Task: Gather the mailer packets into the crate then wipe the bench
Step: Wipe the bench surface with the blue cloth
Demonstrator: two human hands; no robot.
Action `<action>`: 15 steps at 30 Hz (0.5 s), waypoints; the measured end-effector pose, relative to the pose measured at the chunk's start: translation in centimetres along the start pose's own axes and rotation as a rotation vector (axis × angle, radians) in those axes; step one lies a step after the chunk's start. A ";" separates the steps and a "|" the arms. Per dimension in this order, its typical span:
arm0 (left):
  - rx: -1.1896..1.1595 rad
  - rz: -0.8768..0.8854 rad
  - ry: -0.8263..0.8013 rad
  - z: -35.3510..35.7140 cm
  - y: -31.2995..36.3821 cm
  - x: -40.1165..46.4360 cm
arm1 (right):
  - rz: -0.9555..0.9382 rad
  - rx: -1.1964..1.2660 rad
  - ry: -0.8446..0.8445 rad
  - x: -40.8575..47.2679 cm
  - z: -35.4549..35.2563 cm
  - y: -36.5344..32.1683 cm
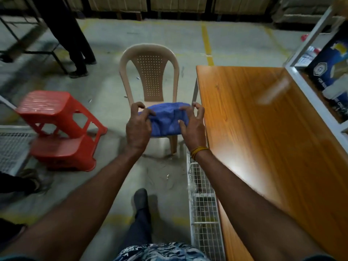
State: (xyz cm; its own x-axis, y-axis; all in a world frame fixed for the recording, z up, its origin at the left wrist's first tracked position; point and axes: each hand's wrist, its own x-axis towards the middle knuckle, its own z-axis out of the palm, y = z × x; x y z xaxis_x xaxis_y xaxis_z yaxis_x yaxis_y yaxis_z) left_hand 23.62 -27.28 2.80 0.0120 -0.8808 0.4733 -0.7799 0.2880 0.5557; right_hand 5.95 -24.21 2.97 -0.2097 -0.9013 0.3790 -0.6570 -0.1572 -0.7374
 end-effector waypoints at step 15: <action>0.099 0.415 -0.292 12.5 -22.7 10.4 | -0.059 -0.415 -0.579 10.3 19.6 9.6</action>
State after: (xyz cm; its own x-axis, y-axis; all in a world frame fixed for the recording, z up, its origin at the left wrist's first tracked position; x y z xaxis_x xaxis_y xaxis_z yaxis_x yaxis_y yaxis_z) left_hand 33.59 -47.65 -13.43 -0.4756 -0.7719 0.4218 -0.7374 0.6113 0.2872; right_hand 11.72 -42.88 -11.17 0.1772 -0.9837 -0.0307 -0.9010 -0.1495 -0.4073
